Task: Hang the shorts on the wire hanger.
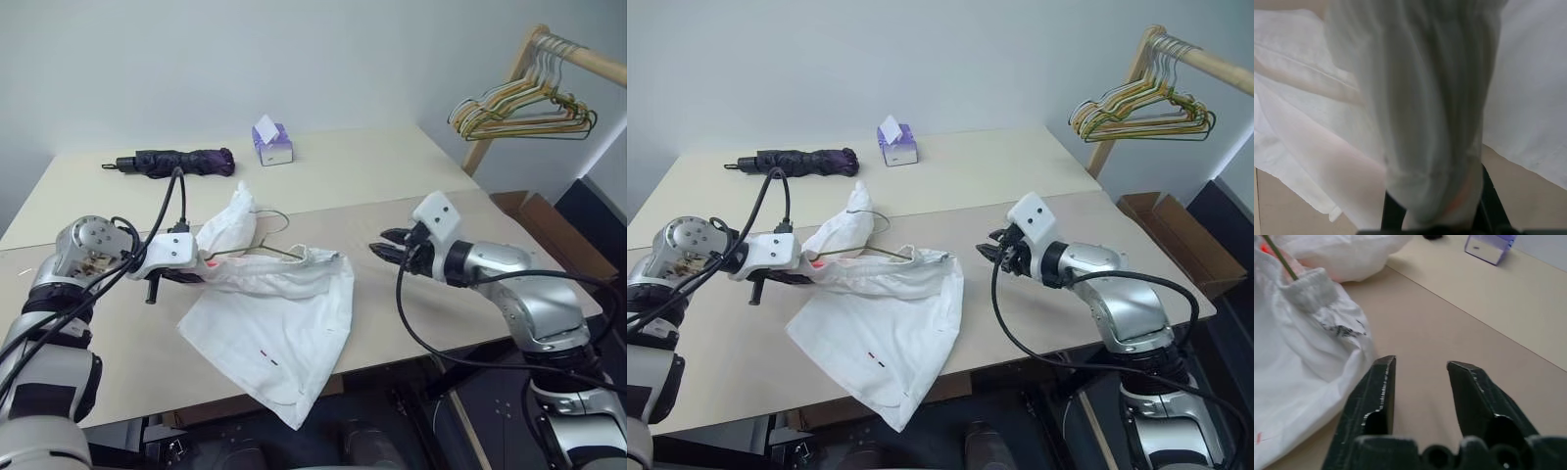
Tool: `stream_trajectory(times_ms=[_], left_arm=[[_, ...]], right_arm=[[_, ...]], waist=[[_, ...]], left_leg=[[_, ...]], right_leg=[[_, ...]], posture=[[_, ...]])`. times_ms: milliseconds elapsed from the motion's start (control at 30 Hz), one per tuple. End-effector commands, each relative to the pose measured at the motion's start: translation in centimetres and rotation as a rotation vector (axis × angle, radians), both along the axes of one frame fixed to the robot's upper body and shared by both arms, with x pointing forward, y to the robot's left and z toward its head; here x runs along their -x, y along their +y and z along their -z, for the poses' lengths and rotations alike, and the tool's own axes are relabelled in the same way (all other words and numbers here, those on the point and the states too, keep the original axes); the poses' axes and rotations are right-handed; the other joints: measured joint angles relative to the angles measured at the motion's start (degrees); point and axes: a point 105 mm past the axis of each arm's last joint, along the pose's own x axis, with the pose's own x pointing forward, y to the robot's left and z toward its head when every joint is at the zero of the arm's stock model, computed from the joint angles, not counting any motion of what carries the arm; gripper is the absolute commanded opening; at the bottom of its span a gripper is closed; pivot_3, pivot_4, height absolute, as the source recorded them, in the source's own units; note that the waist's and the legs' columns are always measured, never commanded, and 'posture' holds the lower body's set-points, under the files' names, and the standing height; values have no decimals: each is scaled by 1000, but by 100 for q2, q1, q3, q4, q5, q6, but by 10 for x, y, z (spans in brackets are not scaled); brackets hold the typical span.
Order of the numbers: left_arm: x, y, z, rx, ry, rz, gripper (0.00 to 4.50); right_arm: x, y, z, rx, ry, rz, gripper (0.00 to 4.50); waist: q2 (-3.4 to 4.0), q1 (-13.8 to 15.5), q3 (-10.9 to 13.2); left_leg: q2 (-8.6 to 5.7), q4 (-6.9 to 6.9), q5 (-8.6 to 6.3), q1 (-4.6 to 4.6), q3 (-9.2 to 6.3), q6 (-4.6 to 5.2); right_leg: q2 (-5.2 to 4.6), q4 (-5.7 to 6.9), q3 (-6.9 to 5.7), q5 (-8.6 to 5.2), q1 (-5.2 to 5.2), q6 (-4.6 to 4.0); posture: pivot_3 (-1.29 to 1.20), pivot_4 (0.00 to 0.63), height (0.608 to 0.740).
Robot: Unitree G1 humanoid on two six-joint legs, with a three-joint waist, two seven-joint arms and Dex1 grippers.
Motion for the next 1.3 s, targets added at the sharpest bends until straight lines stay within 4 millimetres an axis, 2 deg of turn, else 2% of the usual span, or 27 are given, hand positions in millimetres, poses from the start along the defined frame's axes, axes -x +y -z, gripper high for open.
stream_trajectory(times_ms=[33, 167, 400, 500, 633, 800, 900, 1000, 1167, 1300], left_arm=[[-7, -2, -15, 11, -60, 4, 0], [-13, -5, -21, 27, -99, -1, 0], [-32, -24, -49, 89, -210, 2, 0], [-38, -32, -55, 95, -243, 22, 0], [-45, -47, -64, 116, -279, 56, 0], [-47, -65, -73, 168, -301, 105, 0], [-47, -69, -75, 175, -314, 120, 0], [-47, -72, -78, 181, -324, 128, 0], [-46, -73, -79, 180, -329, 136, 0], [-44, -73, -77, 175, -321, 143, 0]], right_arm=[[4, -1, -18, -21, -65, -25, 3148], [8, 3, -25, -29, -64, -78, 4485], [7, 19, -53, 98, -97, -206, 4485], [-2, 25, -64, 203, -103, -233, 4485], [-25, 34, -76, 365, -103, -229, 4485], [-45, 40, -62, 575, -79, -283, 4485], [-48, 41, -53, 634, -42, -330, 4485], [-51, 44, -49, 668, -33, -354, 3884], [-54, 44, -49, 685, -27, -373, 2451], [-50, 47, -53, 681, -35, -397, 1060]], waist=[[0, 0, 0], [0, 2, 0], [0, 5, 0], [0, -12, 0], [4, -38, 2], [4, -61, 1], [4, -77, 1], [4, -112, 1], [4, -149, 1], [5, -152, 2]], left_leg=[[0, 0, 0, 0, 0, 0], [0, 0, 0, 0, 0, 0], [0, 5, 0, 0, 0, 0], [0, 1, -1, 1, 0, 1], [0, 4, -1, 0, 4, 1], [0, 3, -2, -9, 3, 3], [0, 7, -2, -13, 3, 4], [0, 9, -2, -17, 2, 4], [0, 11, -2, -14, 0, 4], [0, 14, -2, -11, 0, 4]], right_leg=[[0, 0, 0, 0, 1, 0], [0, 0, 0, 0, 0, 0], [0, 3, 0, 0, -1, 0], [0, 0, 0, 0, -1, 0], [0, 8, 3, 1, -9, -1], [-1, 2, 1, 0, -13, 0], [-3, 3, 0, 0, -13, 0], [-3, 7, 0, 0, -19, 0], [-3, 22, 0, 0, -20, 1], [-2, 31, 0, 0, -20, 1]], posture=[[-95, 0, 740], [-92, 0, 740], [-88, 0, 740], [-94, 0, 740], [-97, 0, 740], [-90, 0, 740], [-80, 0, 740], [-76, 0, 740], [-72, 0, 740], [-74, 0, 740]])
